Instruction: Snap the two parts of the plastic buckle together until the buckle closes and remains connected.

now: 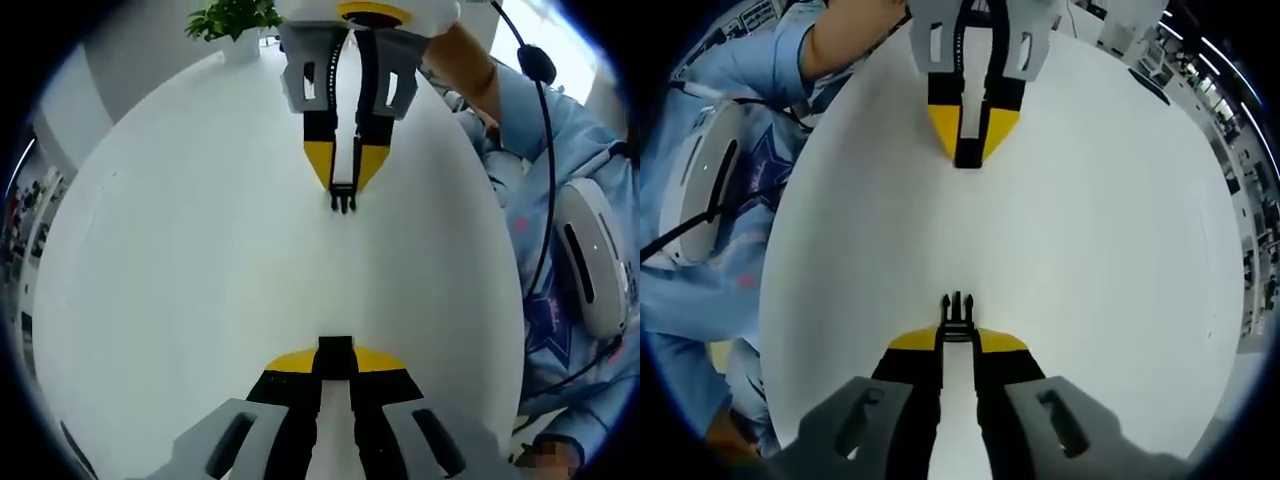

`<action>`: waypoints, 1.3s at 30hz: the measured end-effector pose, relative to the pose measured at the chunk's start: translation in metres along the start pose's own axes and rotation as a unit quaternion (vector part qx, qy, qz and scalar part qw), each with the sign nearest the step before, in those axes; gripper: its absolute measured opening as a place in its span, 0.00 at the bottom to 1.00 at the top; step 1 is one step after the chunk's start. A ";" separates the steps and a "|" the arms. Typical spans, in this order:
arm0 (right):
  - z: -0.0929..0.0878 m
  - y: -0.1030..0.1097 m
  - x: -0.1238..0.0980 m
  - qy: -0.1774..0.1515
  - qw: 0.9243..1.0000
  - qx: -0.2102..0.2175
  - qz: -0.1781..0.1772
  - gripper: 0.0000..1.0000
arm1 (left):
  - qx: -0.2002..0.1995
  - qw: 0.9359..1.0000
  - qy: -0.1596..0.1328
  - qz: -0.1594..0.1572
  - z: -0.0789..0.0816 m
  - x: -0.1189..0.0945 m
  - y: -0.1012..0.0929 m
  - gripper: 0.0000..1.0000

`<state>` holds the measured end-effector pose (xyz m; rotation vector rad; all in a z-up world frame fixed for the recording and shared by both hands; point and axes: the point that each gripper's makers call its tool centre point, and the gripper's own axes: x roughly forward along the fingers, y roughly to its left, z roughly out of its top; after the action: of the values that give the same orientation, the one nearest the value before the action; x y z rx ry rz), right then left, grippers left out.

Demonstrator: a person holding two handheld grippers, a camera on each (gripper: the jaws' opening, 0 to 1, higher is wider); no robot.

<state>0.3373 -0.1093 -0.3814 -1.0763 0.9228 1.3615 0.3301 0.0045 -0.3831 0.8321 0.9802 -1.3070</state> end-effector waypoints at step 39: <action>0.020 -0.002 0.005 -0.035 0.999 0.003 -0.007 0.11 | 0.010 0.998 -0.054 -0.007 0.030 0.011 -0.003 0.10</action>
<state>0.3371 -0.0884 -0.3806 -1.0217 0.8664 1.3748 0.3305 -0.0272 -0.3818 0.7636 0.8906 -1.3611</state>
